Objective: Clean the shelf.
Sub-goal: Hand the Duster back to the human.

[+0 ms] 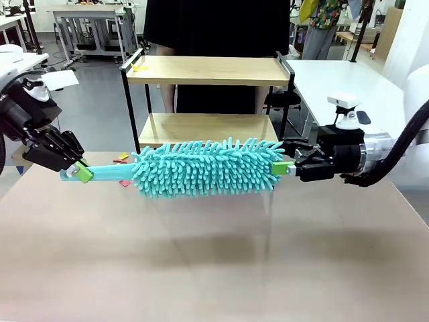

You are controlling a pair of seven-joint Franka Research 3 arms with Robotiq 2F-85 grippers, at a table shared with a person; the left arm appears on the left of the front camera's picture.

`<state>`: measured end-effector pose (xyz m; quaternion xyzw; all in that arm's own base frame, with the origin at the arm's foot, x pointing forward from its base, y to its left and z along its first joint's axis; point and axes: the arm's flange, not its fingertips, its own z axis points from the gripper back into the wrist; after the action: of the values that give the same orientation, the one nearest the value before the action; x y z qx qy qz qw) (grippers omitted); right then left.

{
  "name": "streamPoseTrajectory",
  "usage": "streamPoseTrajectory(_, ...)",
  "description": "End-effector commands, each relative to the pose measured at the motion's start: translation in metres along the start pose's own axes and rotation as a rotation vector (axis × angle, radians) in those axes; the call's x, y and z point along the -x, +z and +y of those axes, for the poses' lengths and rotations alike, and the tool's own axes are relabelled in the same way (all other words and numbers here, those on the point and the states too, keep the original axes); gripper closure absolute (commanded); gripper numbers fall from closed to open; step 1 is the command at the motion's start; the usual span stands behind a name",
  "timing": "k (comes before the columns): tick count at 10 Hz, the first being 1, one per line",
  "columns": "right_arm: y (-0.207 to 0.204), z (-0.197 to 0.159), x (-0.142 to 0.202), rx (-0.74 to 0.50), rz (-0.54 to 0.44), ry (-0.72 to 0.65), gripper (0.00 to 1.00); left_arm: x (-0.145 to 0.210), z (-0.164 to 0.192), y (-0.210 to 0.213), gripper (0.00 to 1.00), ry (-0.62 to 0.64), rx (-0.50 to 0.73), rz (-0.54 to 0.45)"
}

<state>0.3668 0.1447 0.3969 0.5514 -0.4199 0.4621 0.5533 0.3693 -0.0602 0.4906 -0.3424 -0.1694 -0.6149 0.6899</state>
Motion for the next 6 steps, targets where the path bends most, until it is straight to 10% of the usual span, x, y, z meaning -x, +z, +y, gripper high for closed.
streamPoseTrajectory(1,-0.016,0.017,0.015,-0.014,0.011,0.001,0.00,-0.001,-0.002,0.001,0.87,-0.004,0.001,-0.003)
streamPoseTrajectory(6,-0.046,0.010,0.018,-0.062,0.005,-0.006,0.00,-0.001,-0.002,0.001,0.87,-0.004,0.001,-0.003)
